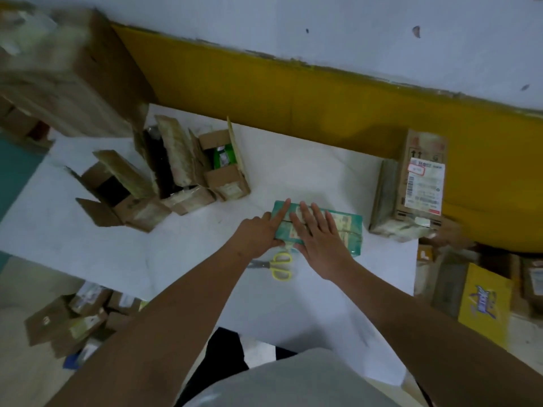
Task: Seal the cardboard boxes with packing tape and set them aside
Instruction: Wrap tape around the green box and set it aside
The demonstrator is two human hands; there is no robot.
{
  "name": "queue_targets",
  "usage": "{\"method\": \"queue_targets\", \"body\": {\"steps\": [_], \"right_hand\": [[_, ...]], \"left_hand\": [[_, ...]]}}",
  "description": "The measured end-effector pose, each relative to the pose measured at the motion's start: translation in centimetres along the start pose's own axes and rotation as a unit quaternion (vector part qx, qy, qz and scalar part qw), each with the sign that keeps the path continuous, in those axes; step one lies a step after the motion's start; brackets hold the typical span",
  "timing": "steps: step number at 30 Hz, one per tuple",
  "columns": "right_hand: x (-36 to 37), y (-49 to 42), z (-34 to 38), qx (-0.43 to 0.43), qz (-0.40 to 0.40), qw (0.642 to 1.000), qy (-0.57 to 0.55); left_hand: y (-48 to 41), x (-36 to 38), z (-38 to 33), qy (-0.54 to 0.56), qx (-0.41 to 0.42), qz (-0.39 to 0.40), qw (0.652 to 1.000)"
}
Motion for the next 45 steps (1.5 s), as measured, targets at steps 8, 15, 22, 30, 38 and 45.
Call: {"method": "queue_targets", "body": {"steps": [8,15,22,30,38,45], "right_hand": [[-3.3,-0.5,2.8,0.025,0.004,0.998,0.060],[-3.0,-1.8,20.1,-0.096,-0.080,0.992,-0.020],[4.8,-2.1,30.1,-0.134,0.017,0.989,-0.058],[9.5,0.2,29.9,-0.012,0.098,0.991,-0.087],[11.8,0.5,30.7,0.047,0.243,0.961,-0.125],[6.9,-0.4,28.5,0.284,0.111,0.810,-0.501]], "left_hand": [[17.7,5.9,11.3,0.146,-0.162,-0.142,0.966],[29.6,16.6,22.8,0.374,-0.507,0.001,0.776],[28.3,21.7,24.8,0.595,-0.535,-0.115,0.588],[28.0,25.4,25.5,0.694,-0.433,-0.039,0.574],[27.8,23.4,24.0,0.708,-0.423,0.236,0.515],[22.2,10.3,22.2,0.582,-0.317,0.142,0.735]]}}
Point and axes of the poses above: each hand's wrist, its own y-axis away from the middle knuckle, its own x-axis out of the palm, z = x × y, the point moved 8 cm from there along -y, towards the middle knuckle, and after that the axes turned 3 degrees about -y, right-handed, at the moved point
